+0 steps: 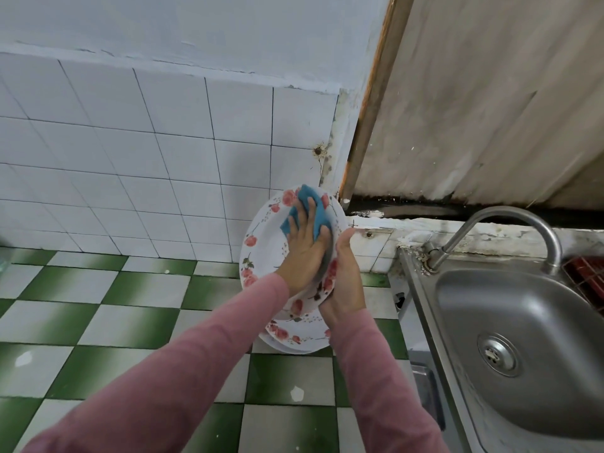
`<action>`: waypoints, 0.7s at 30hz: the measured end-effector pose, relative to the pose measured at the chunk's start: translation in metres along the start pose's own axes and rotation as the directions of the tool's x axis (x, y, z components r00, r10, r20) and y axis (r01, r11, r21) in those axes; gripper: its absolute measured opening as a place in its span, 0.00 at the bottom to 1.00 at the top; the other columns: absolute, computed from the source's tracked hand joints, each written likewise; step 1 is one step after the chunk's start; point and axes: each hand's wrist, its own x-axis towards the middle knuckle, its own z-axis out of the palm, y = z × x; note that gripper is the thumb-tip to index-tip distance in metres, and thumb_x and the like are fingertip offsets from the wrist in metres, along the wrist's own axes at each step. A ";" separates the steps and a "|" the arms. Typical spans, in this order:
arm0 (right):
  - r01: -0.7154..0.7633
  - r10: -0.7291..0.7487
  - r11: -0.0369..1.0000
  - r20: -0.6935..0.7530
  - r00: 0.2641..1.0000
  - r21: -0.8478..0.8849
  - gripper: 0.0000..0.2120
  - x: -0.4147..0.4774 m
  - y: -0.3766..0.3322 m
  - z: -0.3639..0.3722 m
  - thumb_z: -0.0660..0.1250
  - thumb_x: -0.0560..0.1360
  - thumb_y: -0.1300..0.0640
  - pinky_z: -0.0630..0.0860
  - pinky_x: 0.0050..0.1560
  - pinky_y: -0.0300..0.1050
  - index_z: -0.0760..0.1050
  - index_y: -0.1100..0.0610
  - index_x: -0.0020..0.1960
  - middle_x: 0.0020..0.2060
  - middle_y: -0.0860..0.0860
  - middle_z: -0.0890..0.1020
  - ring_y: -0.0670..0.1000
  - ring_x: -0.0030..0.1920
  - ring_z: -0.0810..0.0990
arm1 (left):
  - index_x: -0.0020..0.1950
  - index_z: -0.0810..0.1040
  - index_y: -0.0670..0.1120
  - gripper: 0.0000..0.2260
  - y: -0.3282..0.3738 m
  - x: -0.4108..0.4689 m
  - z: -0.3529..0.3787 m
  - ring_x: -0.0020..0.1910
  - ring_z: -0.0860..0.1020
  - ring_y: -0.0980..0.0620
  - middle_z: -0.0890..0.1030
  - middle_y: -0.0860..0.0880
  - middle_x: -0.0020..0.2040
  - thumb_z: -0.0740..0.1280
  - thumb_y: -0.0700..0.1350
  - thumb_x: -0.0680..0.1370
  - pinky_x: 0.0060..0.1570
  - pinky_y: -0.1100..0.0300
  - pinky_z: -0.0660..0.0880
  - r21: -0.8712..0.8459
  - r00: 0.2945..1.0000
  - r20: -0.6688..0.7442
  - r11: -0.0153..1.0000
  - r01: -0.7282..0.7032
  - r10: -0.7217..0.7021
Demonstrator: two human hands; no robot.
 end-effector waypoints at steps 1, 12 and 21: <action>-0.001 0.001 1.000 -0.020 1.000 0.003 0.35 0.002 -0.001 -0.002 0.60 0.75 0.31 0.67 0.72 0.56 0.70 0.51 0.74 0.68 0.53 0.77 0.56 0.71 0.72 | 0.78 0.34 0.55 0.26 -0.002 -0.008 0.003 0.76 0.30 0.50 0.30 0.54 0.78 0.46 0.54 0.85 0.76 0.42 0.37 -0.010 0.999 0.040 1.000 -0.026 0.026; -0.006 0.006 1.000 0.006 1.000 -0.012 0.34 -0.004 -0.003 0.003 0.58 0.76 0.32 0.63 0.75 0.58 0.70 0.51 0.74 0.68 0.52 0.78 0.55 0.71 0.73 | 0.77 0.35 0.59 0.27 0.000 -0.012 0.001 0.76 0.30 0.54 0.30 0.56 0.78 0.46 0.59 0.82 0.76 0.42 0.37 -0.030 0.998 -0.032 0.998 -0.055 0.054; -0.041 0.044 0.993 0.025 0.999 -0.111 0.33 -0.005 -0.010 -0.002 0.56 0.75 0.30 0.70 0.70 0.60 0.74 0.50 0.69 0.63 0.56 0.81 0.57 0.65 0.79 | 0.72 0.33 0.65 0.24 -0.002 -0.001 -0.005 0.76 0.29 0.49 0.28 0.57 0.74 0.46 0.60 0.82 0.75 0.42 0.34 0.037 0.994 -0.087 0.997 -0.064 0.067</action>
